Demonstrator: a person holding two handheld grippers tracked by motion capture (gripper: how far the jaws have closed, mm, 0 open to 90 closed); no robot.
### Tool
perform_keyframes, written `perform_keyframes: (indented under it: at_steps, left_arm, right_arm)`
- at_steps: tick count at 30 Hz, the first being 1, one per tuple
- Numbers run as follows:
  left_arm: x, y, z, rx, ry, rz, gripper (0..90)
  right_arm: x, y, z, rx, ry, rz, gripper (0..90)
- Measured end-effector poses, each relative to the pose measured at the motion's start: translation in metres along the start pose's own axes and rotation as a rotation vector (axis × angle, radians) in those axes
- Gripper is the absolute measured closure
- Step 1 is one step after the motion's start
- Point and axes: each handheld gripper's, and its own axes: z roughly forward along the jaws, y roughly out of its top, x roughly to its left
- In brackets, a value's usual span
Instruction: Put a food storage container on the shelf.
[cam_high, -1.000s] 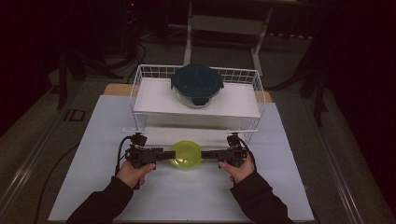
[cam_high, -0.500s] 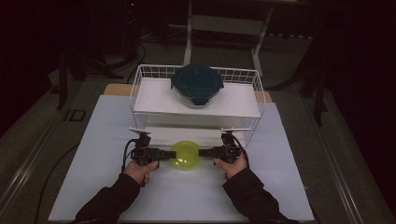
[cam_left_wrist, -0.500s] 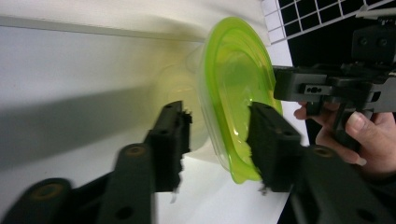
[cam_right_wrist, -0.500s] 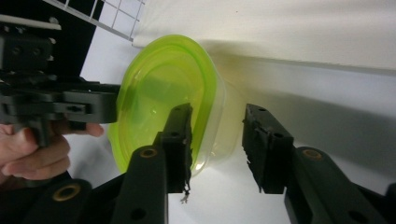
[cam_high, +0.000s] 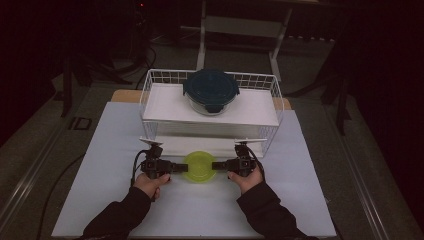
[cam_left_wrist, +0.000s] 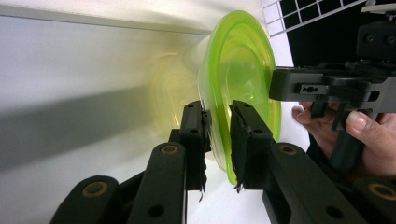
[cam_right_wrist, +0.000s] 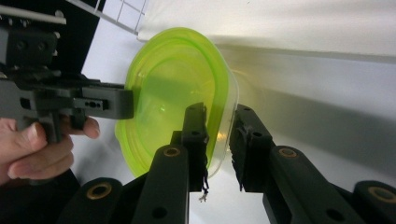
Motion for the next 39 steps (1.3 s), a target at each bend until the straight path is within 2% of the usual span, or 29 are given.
perform_keyframes:
  at_steps: [6, 13, 19, 27, 33, 34, 39]
  left_arm:
    - [0.001, -0.002, 0.000, 0.006, 0.007, -0.008, 77.0]
    - [-0.002, -0.005, -0.003, 0.014, 0.028, 0.003, 79.0]
    - [-0.007, -0.008, -0.005, 0.008, 0.035, 0.018, 79.4]
    - [-0.024, -0.012, -0.014, -0.012, 0.014, 0.079, 79.9]
    - [-0.036, -0.015, -0.021, -0.035, 0.004, 0.107, 79.8]
    - [-0.041, -0.016, -0.025, -0.045, 0.002, 0.122, 79.8]
    - [-0.049, -0.016, -0.032, -0.056, -0.005, 0.130, 79.8]
  right_arm:
    - [0.003, -0.003, 0.000, 0.019, 0.037, -0.004, 77.5]
    - [0.014, -0.008, -0.003, 0.001, -0.001, -0.030, 79.7]
    - [0.018, -0.011, -0.007, -0.005, -0.006, -0.044, 80.9]
    - [0.028, -0.016, -0.024, -0.036, 0.005, -0.072, 80.9]
    - [0.039, -0.020, -0.036, -0.057, -0.001, -0.111, 80.8]
    - [0.042, -0.020, -0.039, -0.060, -0.002, -0.118, 80.8]
    - [0.051, -0.020, -0.049, -0.079, 0.008, -0.128, 80.9]
